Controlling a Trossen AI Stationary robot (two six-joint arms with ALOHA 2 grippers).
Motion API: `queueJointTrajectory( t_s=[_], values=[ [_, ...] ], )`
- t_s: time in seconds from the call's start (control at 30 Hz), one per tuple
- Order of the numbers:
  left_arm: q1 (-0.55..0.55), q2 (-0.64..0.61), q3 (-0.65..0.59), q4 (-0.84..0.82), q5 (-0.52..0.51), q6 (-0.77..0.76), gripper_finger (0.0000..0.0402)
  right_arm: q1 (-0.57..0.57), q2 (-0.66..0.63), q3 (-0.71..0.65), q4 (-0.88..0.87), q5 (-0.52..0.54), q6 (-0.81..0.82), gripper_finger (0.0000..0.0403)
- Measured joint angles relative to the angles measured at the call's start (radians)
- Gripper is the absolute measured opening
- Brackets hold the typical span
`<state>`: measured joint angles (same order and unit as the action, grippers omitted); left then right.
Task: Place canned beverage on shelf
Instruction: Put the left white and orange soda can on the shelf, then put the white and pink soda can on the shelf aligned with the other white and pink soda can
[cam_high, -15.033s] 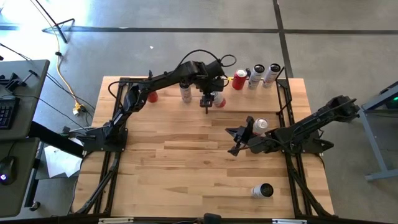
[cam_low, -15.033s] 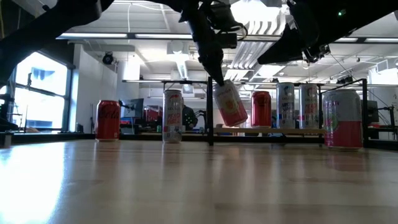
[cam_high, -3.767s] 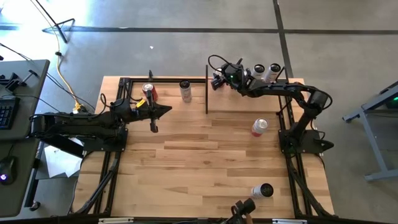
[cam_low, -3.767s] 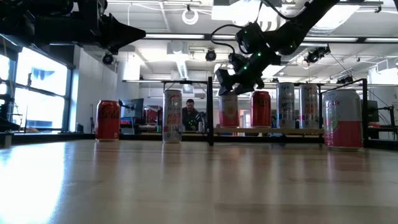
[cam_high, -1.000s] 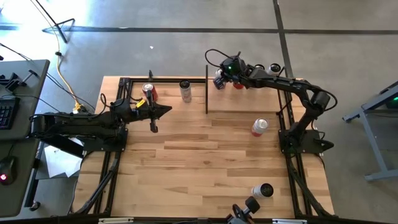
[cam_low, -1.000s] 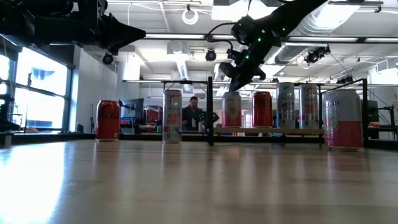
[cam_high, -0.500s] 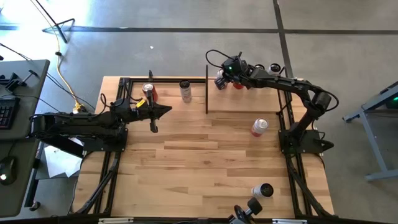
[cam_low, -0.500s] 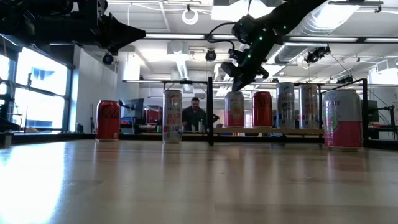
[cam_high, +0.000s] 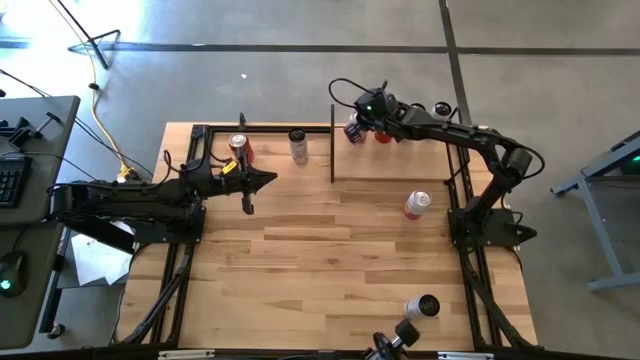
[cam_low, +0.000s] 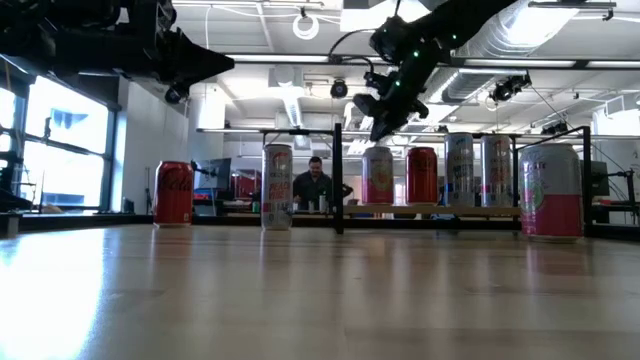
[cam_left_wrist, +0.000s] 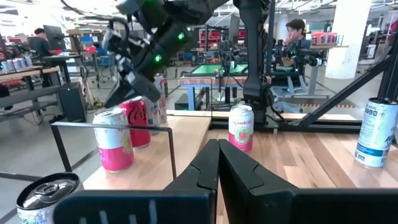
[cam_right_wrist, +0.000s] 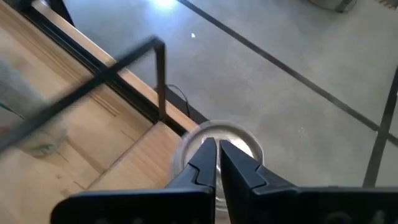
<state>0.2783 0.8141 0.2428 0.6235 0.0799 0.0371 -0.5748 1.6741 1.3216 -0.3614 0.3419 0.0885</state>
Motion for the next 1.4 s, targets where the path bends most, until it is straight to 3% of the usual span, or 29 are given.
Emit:
queueJointTrajectory(
  t_s=[0.23,0.37,0.47,0.63,0.87,1.0,1.2,1.4],
  values=[
    [0.000,0.000,0.000,0.001,0.000,0.011,0.0000,0.049,0.000,0.126,-0.102,0.053,-0.073,0.0021],
    [0.000,-0.002,0.000,-0.005,0.002,0.029,0.0000,0.105,0.000,0.186,-0.090,0.057,-0.185,0.0051],
    [0.000,-0.017,0.000,-0.019,0.005,0.035,0.0000,0.150,0.007,0.207,-0.021,-0.010,-0.278,0.0094],
    [0.000,-0.058,0.000,-0.038,0.006,0.029,0.0000,0.178,0.102,0.278,-0.008,-0.239,-0.272,0.0187],
    [0.000,-0.089,0.000,-0.096,0.007,0.020,0.0000,0.182,0.319,0.467,-0.070,-0.293,-0.303,0.0291],
    [0.000,-0.089,0.000,-0.098,0.007,0.026,0.0000,0.180,0.423,0.611,-0.140,-0.315,-0.371,0.0306],
    [0.000,-0.089,0.000,-0.098,0.007,0.026,0.0000,0.173,0.529,0.779,-0.260,-0.433,-0.418,0.0307],
    [0.000,-0.089,0.000,-0.100,0.007,0.026,0.0000,0.168,0.590,0.862,-0.333,-0.398,-0.435,0.0307]
  ],
)
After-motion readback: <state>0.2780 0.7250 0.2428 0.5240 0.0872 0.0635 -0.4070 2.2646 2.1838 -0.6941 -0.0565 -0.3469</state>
